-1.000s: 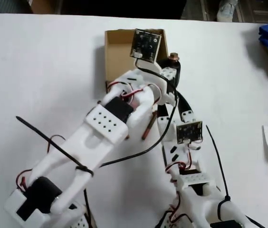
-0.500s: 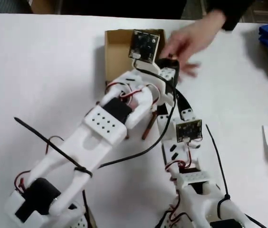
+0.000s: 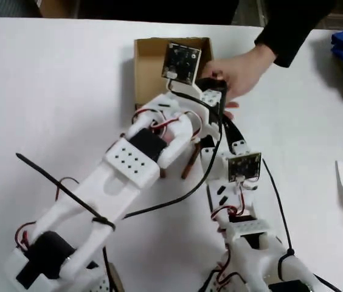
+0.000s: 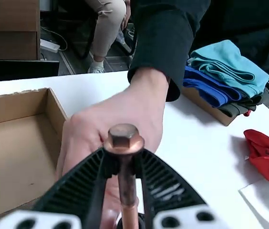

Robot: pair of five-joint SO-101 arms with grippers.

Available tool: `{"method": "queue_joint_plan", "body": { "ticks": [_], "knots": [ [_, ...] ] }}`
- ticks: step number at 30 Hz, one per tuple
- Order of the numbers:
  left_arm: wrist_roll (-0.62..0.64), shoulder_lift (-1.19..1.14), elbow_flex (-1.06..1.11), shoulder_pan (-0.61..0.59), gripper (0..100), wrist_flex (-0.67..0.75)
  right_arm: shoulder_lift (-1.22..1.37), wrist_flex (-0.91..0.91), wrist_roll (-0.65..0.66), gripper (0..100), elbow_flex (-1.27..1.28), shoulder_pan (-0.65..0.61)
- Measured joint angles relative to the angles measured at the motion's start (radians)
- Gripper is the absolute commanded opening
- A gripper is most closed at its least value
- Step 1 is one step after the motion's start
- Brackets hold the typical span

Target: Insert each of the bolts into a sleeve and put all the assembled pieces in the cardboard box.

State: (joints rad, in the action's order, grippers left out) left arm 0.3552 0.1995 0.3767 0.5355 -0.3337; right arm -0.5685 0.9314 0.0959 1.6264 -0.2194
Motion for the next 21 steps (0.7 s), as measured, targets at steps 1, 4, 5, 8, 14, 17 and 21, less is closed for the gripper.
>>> {"method": "queue_joint_plan", "body": {
  "ticks": [1,4,5,8,14,17,21],
  "knots": [
    [-0.006,0.002,0.002,0.0,3,0.0,0.0,0.0,0.0,2.0,0.0,0.002],
    [-0.058,0.003,0.003,0.011,3,0.0,0.002,0.0,0.0,2.0,0.0,0.002],
    [-0.078,0.003,0.003,0.017,3,0.0,0.002,0.0,0.0,2.0,0.0,0.002],
    [-0.109,0.003,0.005,0.034,3,-0.008,0.002,0.0,0.0,2.0,0.0,0.002],
    [-0.11,0.0,0.064,0.044,3,-0.018,0.0,0.0,-0.003,2.0,-0.003,0.006],
    [-0.11,0.0,0.066,0.046,3,-0.018,0.0,0.0,-0.003,2.0,-0.003,0.006],
    [-0.11,0.0,0.066,0.046,3,-0.018,0.0,0.0,-0.003,2.0,-0.003,0.006]
  ]
}}
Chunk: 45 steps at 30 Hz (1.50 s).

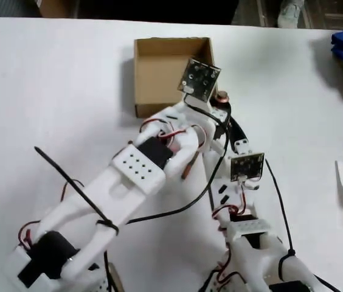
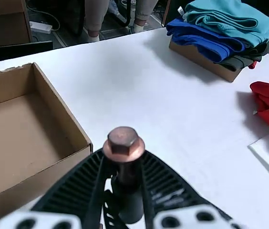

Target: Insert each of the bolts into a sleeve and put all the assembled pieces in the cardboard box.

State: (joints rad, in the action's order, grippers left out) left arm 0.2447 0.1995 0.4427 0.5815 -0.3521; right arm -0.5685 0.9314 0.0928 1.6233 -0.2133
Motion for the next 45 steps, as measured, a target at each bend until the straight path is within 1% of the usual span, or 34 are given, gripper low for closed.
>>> {"method": "queue_joint_plan", "body": {
  "ticks": [6,8,12,14,21,29,32,37,45],
  "knots": [
    [0.0,0.0,0.0,0.0,4,0.0,0.0,0.0,0.0,2.0,0.0,0.0],
    [0.0,0.0,0.0,0.0,9,0.0,0.0,0.0,0.0,2.0,0.0,0.002],
    [0.0,0.0,0.002,-0.002,25,-0.002,0.0,0.002,0.0,2.0,0.0,0.002],
    [0.0,0.0,0.002,-0.002,28,-0.008,0.0,0.002,0.0,2.0,0.0,0.002],
    [-0.002,0.0,0.002,-0.002,29,-0.048,0.0,0.0,0.0,2.0,0.0,0.002],
    [-0.003,0.003,0.0,-0.064,29,-0.049,0.0,-0.002,0.003,2.0,-0.002,0.0],
    [-0.003,0.02,0.0,-0.064,29,-0.049,-0.002,-0.002,0.003,2.0,-0.006,-0.003],
    [-0.051,0.026,0.0,-0.064,29,-0.049,0.0,-0.002,0.003,2.0,-0.006,-0.002],
    [-0.052,0.083,-0.097,-0.169,28,-0.064,0.0,-0.021,0.003,2.0,-0.006,-0.003]
  ]
}}
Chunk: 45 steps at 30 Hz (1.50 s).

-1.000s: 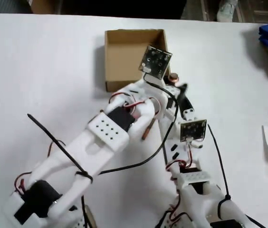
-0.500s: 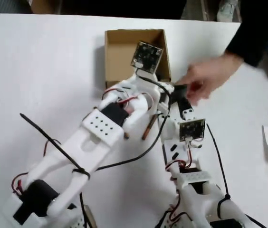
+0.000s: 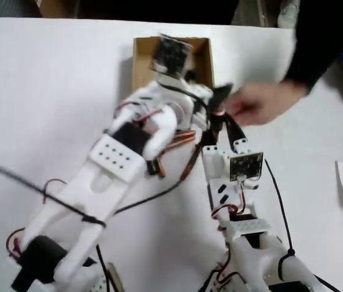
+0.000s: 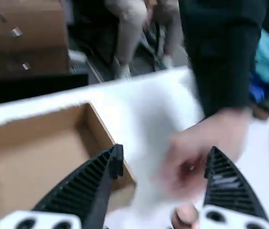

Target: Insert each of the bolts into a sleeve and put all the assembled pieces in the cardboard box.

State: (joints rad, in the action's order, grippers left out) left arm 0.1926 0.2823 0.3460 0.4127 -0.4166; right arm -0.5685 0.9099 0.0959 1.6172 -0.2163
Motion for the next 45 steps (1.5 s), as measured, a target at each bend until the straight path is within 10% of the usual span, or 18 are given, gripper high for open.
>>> {"method": "queue_joint_plan", "body": {
  "ticks": [9,20,32,45],
  "knots": [
    [0.0,0.071,-0.069,-0.249,29,-0.338,0.0,-0.103,0.0,2.0,-0.068,0.0],
    [0.002,0.071,-0.069,-0.585,28,-0.713,0.002,-0.918,-0.035,2.0,-0.56,0.0],
    [-0.008,0.072,0.066,-0.615,28,-0.744,0.061,-1.516,-0.17,2.0,-0.868,-0.02],
    [-0.008,0.074,0.066,-0.617,28,-0.744,0.789,-1.958,-0.158,2.0,-1.841,-0.017]
  ]
}}
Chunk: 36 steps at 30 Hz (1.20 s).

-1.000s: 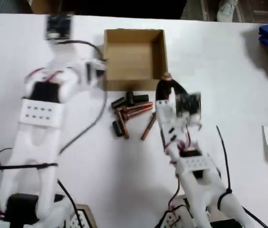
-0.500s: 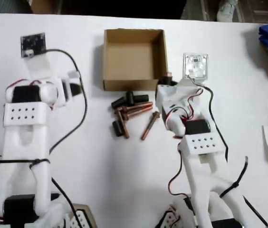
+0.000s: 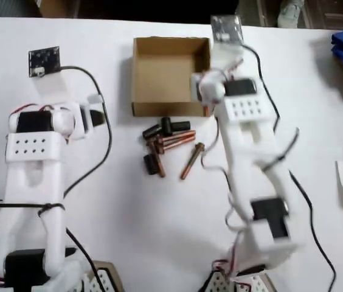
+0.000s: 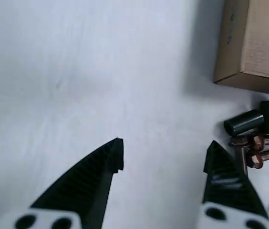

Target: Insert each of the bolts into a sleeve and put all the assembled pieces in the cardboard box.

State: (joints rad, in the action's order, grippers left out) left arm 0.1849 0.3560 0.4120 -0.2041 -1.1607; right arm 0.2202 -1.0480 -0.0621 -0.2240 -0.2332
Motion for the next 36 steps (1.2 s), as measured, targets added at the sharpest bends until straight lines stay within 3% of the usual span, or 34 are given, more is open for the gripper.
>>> {"method": "queue_joint_plan", "body": {
  "ticks": [9,15,20,36],
  "knots": [
    [-0.003,0.002,0.049,0.002,28,0.0,0.557,-0.143,0.0,2.0,-0.715,0.002],
    [-0.051,0.002,0.074,0.002,28,0.0,0.816,-0.157,0.006,2.0,-1.051,0.008],
    [-0.054,0.002,0.074,0.002,28,0.0,0.934,-0.16,0.006,2.0,-1.131,0.018],
    [-0.055,0.002,0.074,0.003,28,0.0,0.957,-0.189,0.098,2.0,-1.134,0.034]
  ]
}}
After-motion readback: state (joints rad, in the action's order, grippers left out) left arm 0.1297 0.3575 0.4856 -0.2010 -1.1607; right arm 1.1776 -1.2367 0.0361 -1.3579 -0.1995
